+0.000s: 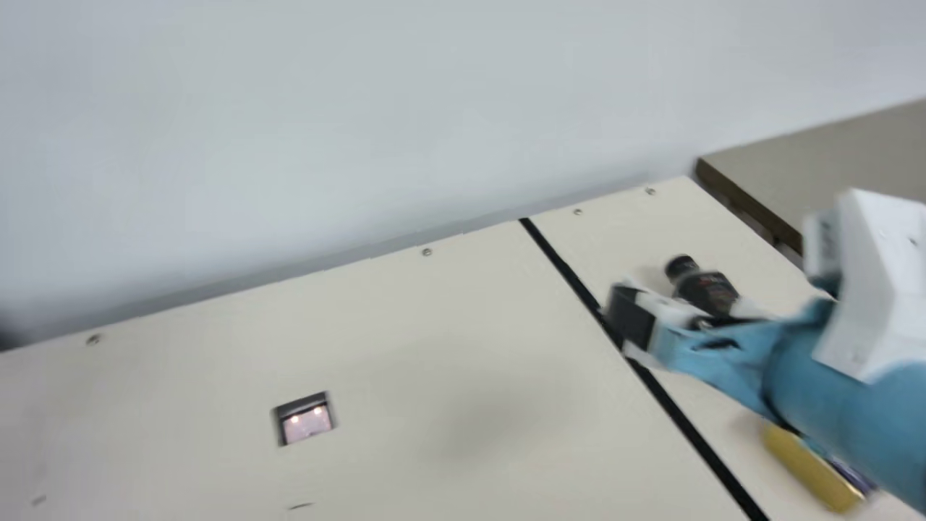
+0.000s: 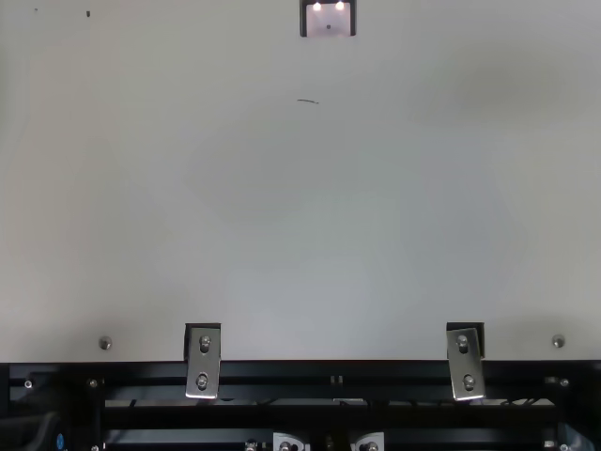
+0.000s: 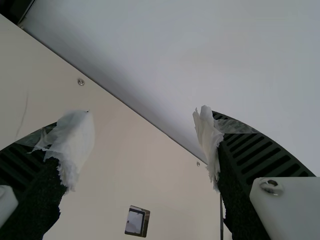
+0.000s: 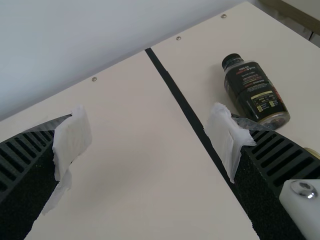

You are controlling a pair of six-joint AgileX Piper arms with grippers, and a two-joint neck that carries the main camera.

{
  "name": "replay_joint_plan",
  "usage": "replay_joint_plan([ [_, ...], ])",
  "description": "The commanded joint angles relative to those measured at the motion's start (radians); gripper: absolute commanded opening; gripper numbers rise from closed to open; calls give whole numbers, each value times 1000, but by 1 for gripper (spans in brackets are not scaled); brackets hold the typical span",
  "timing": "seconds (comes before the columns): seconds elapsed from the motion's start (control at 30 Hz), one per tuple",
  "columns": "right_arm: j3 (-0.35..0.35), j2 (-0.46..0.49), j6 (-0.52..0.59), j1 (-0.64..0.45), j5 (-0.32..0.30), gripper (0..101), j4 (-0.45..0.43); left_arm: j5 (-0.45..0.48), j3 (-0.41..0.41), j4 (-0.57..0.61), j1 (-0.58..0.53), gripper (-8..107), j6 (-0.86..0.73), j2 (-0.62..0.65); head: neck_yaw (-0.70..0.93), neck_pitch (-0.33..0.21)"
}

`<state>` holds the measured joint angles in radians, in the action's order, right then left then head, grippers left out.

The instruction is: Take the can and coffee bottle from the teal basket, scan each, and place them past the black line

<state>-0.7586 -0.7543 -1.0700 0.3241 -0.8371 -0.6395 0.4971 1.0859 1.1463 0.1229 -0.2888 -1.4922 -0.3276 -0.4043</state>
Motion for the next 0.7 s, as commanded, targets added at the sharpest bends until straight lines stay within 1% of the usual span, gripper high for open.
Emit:
replay_joint_plan([
  [0.0, 0, 0, 0, 0, 0, 101, 0, 0, 0, 0, 0, 90, 0, 0, 66, -32],
  [0.03, 0, 0, 0, 0, 0, 101, 0, 0, 0, 0, 0, 90, 0, 0, 98, -32],
  [0.23, 0, 0, 0, 0, 0, 101, 0, 1, 4, -9, -1, 90, 11, 1, 98, -32],
  [0.3, 0, 0, 0, 0, 0, 101, 0, -22, -2, -19, -6, 90, 3, 14, 98, -32],
  [0.43, 0, 0, 0, 0, 0, 101, 0, -115, -45, -35, -30, 90, -64, 89, 98, -32],
  [0.67, 0, 0, 0, 0, 0, 101, 0, -339, -179, 18, -108, 90, -309, 285, 98, -32],
])
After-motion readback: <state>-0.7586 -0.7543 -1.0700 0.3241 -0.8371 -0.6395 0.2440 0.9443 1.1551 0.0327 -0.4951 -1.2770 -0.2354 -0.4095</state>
